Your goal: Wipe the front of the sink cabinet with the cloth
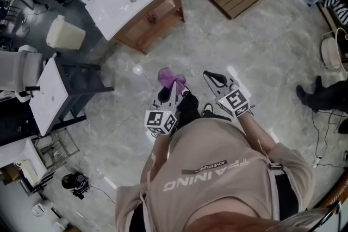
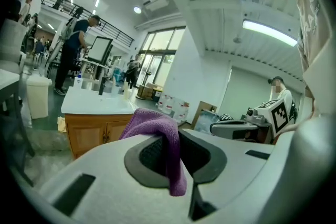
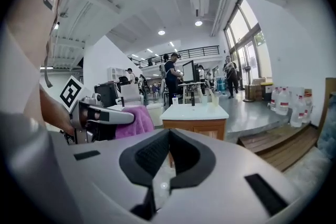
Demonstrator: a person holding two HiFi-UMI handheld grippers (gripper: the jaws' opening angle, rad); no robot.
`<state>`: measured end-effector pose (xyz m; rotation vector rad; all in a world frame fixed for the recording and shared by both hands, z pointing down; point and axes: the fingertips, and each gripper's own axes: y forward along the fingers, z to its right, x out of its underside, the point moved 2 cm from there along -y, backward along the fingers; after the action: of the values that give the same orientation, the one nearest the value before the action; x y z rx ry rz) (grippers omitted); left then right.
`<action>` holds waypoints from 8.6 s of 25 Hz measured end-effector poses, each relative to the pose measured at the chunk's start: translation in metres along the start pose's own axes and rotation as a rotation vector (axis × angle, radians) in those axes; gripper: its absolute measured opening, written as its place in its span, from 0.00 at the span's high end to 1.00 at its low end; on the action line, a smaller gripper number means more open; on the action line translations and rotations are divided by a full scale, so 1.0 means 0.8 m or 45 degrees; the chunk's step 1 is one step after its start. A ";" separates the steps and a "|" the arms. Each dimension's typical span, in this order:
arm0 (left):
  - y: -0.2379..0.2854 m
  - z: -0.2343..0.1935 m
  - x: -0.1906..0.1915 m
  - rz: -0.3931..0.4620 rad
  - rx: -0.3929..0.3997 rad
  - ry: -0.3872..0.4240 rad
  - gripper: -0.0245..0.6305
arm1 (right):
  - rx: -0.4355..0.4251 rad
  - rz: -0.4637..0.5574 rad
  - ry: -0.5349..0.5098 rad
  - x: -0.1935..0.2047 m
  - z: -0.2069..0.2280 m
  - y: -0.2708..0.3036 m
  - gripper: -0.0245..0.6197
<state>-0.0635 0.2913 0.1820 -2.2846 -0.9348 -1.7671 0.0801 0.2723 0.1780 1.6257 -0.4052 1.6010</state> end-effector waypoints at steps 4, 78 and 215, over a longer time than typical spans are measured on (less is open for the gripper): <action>0.028 -0.047 -0.024 -0.014 0.029 -0.034 0.91 | 0.020 0.008 -0.009 -0.041 0.006 0.042 0.94; 0.182 -0.363 -0.191 0.220 -0.452 -0.201 0.91 | -0.414 -0.085 -0.120 -0.174 0.184 0.429 0.94; 0.417 -0.601 0.117 0.613 -0.781 0.267 0.91 | -0.544 0.241 -0.239 0.369 0.332 0.644 0.94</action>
<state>-0.2806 -0.1501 0.5132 -2.2721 0.2277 -2.1809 -0.0623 -0.1528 0.6494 1.4388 -0.9556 1.3778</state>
